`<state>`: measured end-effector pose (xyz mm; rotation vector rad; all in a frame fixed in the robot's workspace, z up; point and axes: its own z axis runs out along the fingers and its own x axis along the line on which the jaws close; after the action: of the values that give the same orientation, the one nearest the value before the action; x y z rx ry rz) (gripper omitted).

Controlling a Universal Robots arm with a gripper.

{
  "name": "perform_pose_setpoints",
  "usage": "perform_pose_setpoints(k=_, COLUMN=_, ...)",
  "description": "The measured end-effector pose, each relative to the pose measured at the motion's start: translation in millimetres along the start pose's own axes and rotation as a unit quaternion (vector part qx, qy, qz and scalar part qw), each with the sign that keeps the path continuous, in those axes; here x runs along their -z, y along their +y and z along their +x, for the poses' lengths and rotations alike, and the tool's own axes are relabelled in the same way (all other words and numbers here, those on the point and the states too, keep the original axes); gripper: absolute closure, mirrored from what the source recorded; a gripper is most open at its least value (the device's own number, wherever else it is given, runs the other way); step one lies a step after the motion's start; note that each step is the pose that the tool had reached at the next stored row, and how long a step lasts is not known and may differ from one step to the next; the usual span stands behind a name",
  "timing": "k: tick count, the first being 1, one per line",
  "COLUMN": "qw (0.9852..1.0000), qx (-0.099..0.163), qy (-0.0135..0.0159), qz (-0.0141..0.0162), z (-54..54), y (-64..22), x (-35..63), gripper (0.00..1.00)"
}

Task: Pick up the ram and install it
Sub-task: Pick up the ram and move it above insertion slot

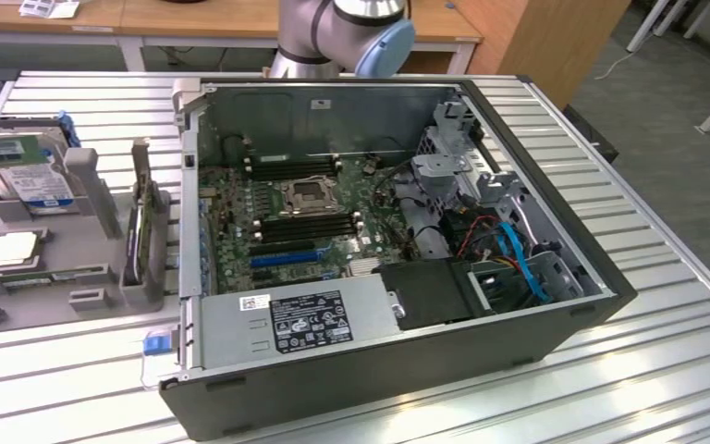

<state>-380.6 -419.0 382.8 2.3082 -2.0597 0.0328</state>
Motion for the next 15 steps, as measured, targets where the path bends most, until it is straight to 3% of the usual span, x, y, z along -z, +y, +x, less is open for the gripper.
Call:
perform_pose_setpoints(k=3, qw=1.0000, qx=0.000, qy=0.0000, qz=0.0000, z=0.6, y=-8.2, x=0.2, gripper=0.86)
perform_pose_setpoints(k=15, qw=1.0000, qx=0.000, qy=0.0000, qz=0.0000, z=6.8, y=-62.3, x=1.0, gripper=0.86)
